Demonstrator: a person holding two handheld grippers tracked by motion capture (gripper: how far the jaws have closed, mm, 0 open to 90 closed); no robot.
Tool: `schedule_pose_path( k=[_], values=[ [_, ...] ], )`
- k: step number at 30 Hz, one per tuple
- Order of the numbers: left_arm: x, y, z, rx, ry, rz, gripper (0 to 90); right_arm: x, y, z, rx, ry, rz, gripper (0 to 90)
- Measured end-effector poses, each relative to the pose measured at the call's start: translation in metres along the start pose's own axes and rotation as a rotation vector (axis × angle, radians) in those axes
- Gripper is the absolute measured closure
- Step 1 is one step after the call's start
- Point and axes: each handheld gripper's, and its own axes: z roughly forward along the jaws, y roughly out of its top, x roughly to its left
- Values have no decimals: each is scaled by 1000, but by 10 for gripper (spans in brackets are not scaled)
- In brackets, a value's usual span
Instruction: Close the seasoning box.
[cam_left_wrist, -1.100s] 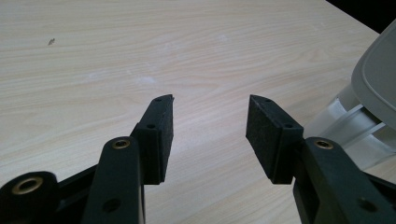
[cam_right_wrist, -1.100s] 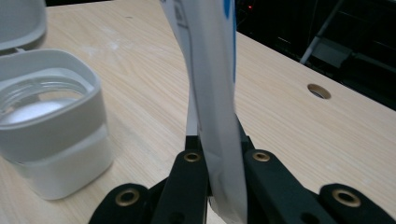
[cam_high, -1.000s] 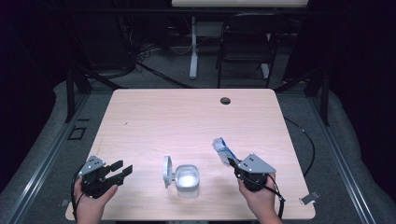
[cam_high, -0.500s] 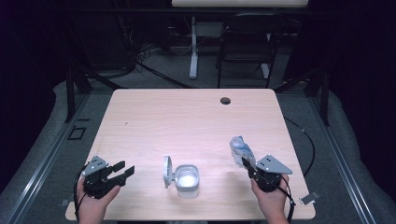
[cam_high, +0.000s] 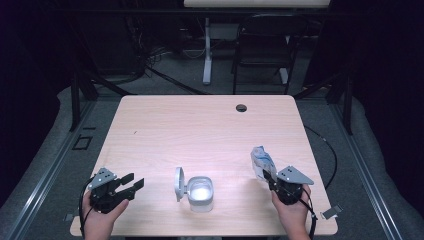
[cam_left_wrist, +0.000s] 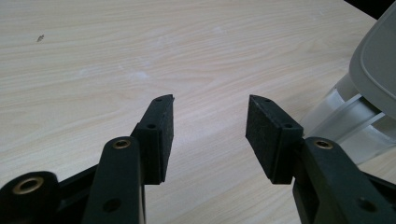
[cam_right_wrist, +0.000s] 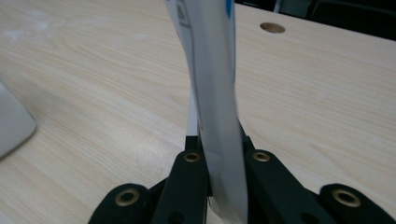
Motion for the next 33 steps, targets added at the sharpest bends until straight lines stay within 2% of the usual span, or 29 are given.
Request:
schedule_pose_path(
  k=[5,15,18,33],
  values=[
    [0,-1,1,0,1,-1,520,2,-5,8,34,-12,-10,896],
    [1,-2,1,12,2,-2,520,-3,-10,18,52,-18,15,886],
    [1,-2,1,14,3,1,519,-4,-11,19,53,-21,28,883],
    [0,-1,1,9,4,6,519,-4,-12,15,68,-31,31,827]
  ],
)
